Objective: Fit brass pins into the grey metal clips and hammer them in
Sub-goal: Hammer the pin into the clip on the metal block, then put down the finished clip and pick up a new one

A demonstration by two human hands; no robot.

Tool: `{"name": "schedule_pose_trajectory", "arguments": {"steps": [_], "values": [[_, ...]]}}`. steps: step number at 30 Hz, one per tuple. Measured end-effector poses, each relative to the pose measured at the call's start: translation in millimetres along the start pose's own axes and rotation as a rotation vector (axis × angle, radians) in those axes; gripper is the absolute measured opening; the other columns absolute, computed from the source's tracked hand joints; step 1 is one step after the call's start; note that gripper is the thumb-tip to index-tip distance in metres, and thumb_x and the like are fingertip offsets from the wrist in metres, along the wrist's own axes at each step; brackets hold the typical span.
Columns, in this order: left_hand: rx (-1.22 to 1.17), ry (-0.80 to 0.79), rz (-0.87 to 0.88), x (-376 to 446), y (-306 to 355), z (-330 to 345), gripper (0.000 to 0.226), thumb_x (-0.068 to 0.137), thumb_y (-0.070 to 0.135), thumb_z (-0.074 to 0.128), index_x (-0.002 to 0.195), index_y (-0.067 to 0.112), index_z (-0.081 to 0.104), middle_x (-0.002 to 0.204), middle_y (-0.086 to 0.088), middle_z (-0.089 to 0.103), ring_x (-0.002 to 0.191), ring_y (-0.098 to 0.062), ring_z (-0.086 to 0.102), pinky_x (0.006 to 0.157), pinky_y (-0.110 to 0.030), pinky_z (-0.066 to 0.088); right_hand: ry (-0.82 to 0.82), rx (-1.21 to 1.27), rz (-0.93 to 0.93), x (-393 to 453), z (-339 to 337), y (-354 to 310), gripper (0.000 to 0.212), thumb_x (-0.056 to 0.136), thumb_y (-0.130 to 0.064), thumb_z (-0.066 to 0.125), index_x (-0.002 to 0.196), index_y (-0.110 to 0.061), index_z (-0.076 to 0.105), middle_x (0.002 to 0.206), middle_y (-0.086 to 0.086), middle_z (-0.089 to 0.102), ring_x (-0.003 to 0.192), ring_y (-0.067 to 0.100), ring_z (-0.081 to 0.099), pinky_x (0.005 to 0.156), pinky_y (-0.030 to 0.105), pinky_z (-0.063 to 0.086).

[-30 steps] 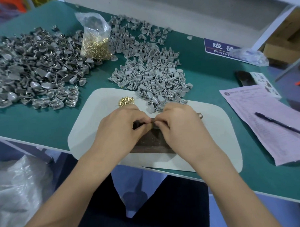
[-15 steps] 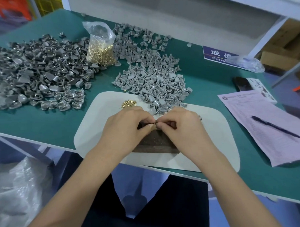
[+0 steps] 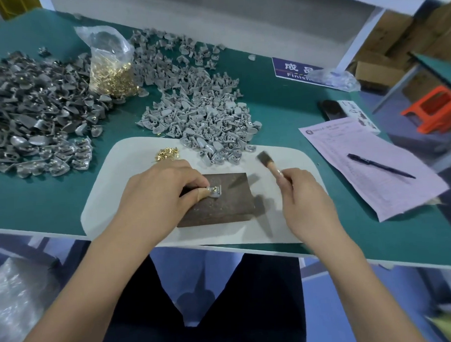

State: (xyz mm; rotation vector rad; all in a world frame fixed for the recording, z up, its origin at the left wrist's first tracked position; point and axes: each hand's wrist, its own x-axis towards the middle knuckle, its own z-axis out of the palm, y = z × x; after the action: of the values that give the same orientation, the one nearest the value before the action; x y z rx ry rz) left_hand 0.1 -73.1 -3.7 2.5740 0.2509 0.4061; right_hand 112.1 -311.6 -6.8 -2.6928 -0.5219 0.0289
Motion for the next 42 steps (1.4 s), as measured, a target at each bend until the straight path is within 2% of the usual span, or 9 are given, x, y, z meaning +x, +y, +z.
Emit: {"name": "schedule_pose_trajectory", "arguments": {"steps": [3,8,12,15,19,32,35,39,42], "values": [[0.064,-0.002,0.025,2,2,-3,0.008,0.089,0.049,0.067,0.091,0.043,0.071,0.084,0.020,0.059,0.095,-0.004,0.050,0.065,-0.029,0.039,-0.086,0.354,-0.099,-10,-14,-14,0.025,0.109,-0.044,0.034,0.100,-0.033,0.055,0.081,-0.014,0.062,0.059,0.008,0.050,0.058,0.031,0.039],[0.089,0.016,0.042,1,3,-3,0.012,0.089,0.053,0.065,0.090,0.043,0.071,0.081,0.018,0.057,0.095,-0.007,0.049,0.062,-0.029,0.042,-0.155,0.300,-0.203,-27,-19,-33,0.028,0.101,-0.061,0.031,0.112,-0.049,0.053,0.081,-0.020,0.062,0.076,0.013,0.061,0.070,0.041,0.052],[0.089,0.047,0.049,1,1,0,0.013,0.089,0.053,0.065,0.090,0.042,0.072,0.084,0.017,0.061,0.095,-0.008,0.051,0.064,-0.032,0.046,-0.013,0.254,-0.237,-29,-24,-40,0.036,0.098,-0.066,0.027,0.123,-0.057,0.052,0.084,-0.028,0.061,0.079,0.013,0.063,0.072,0.040,0.055],[0.093,0.054,0.052,1,0,0,0.013,0.087,0.054,0.066,0.089,0.043,0.073,0.085,0.017,0.063,0.094,-0.009,0.052,0.063,-0.031,0.046,0.104,0.261,-0.253,-36,-18,-50,0.035,0.103,-0.061,0.031,0.128,-0.051,0.053,0.085,-0.023,0.065,0.078,0.015,0.064,0.070,0.040,0.054],[0.129,0.054,0.071,1,0,-1,0.006,0.086,0.049,0.071,0.088,0.044,0.074,0.082,0.019,0.062,0.092,-0.010,0.052,0.055,-0.024,0.033,-0.002,0.083,-0.281,-46,-11,-56,0.042,0.099,-0.065,0.023,0.132,-0.051,0.044,0.092,-0.004,0.075,0.086,0.034,0.066,0.071,0.045,0.054],[0.100,0.043,0.046,1,1,-2,0.013,0.087,0.054,0.067,0.091,0.045,0.075,0.087,0.020,0.065,0.096,-0.007,0.049,0.060,-0.027,0.029,0.156,0.214,-0.238,-43,-16,-50,0.039,0.103,-0.061,0.029,0.132,-0.048,0.051,0.081,-0.021,0.064,0.072,0.011,0.060,0.065,0.034,0.051],[0.108,0.035,0.040,1,1,-2,0.010,0.088,0.050,0.068,0.093,0.045,0.075,0.089,0.020,0.065,0.100,-0.009,0.050,0.062,-0.027,0.032,0.019,0.091,-0.262,-45,-13,-54,0.044,0.099,-0.063,0.024,0.132,-0.048,0.049,0.081,-0.011,0.070,0.076,0.027,0.063,0.066,0.040,0.052],[0.101,0.035,0.038,0,2,-3,0.012,0.087,0.053,0.067,0.093,0.045,0.075,0.090,0.020,0.066,0.101,-0.008,0.050,0.060,-0.024,0.028,0.185,0.265,-0.194,-42,-12,-49,0.041,0.102,-0.060,0.030,0.133,-0.047,0.053,0.078,-0.026,0.063,0.074,0.008,0.057,0.067,0.032,0.048],[0.106,0.036,0.042,0,2,-2,0.011,0.088,0.052,0.068,0.094,0.045,0.075,0.090,0.021,0.066,0.102,-0.008,0.051,0.058,-0.019,0.025,0.065,0.153,-0.243,-45,-8,-51,0.043,0.101,-0.062,0.026,0.135,-0.049,0.048,0.089,-0.021,0.071,0.078,0.020,0.063,0.069,0.037,0.052]]}}
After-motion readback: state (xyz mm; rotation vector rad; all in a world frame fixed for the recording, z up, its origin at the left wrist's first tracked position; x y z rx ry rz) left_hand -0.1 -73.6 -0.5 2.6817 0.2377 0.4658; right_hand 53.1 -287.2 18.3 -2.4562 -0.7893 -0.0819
